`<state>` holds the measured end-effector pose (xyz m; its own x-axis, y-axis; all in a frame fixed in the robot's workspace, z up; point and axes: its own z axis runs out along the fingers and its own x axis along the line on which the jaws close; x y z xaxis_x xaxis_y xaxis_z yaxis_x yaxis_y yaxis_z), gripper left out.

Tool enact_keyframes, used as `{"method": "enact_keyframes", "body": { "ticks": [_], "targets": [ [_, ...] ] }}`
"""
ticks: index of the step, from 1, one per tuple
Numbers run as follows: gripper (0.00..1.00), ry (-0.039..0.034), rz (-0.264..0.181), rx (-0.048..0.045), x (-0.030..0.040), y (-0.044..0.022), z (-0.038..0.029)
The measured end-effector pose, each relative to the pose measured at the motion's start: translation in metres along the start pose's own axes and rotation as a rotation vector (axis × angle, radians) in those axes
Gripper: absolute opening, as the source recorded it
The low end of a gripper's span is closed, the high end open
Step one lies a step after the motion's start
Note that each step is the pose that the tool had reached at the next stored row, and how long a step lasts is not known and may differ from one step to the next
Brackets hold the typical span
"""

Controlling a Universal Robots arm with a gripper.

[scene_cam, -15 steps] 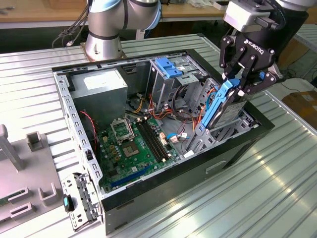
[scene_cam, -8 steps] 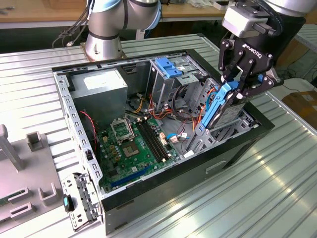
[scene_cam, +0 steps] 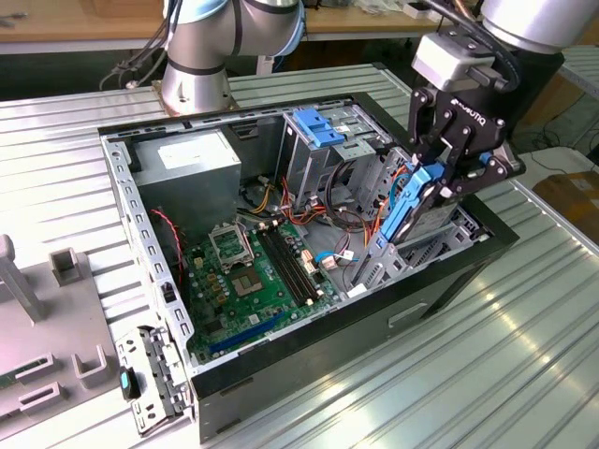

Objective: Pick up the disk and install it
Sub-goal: 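Insert the disk into the insertion slot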

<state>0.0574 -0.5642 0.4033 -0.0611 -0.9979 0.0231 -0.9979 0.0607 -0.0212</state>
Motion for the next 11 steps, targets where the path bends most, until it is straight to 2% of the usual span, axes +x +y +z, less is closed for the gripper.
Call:
{"method": "enact_keyframes", "body": {
  "ticks": [8, 11],
  "targets": [
    [0.37, -0.0004, 0.0, 0.0, 0.001, 0.0002, 0.013],
    [0.37, -0.0001, 0.0, 0.0, 0.0011, 0.0002, 0.0139]
  ]
}}
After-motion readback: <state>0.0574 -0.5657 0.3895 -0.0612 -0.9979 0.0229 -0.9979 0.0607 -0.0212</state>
